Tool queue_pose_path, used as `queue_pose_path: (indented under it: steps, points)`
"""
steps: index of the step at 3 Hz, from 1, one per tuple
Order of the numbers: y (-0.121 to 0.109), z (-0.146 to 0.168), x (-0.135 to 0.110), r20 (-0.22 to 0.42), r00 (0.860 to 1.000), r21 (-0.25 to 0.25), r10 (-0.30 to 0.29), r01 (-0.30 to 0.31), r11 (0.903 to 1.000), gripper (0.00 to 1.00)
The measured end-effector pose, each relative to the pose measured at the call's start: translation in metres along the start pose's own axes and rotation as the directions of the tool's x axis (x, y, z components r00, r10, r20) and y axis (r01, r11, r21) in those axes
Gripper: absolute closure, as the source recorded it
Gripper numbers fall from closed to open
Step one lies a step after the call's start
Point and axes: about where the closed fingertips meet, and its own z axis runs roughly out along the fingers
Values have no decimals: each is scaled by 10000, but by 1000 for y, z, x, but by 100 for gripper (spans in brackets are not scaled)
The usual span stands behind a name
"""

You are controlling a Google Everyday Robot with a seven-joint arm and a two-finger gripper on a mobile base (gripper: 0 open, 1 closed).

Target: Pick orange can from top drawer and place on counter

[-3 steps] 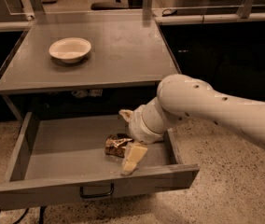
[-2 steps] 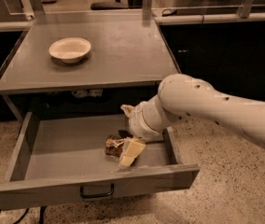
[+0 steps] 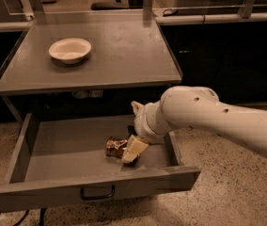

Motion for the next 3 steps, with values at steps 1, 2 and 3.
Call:
queue_pose_path:
  steps: [1, 2, 3]
  points:
    - [-7, -1, -5, 123, 9999, 271, 26, -30, 9996, 0]
    - [-6, -1, -4, 112, 9999, 244, 24, -27, 9997, 0]
    - [4, 30, -7, 307, 9994, -33, -164, 165, 9999, 0]
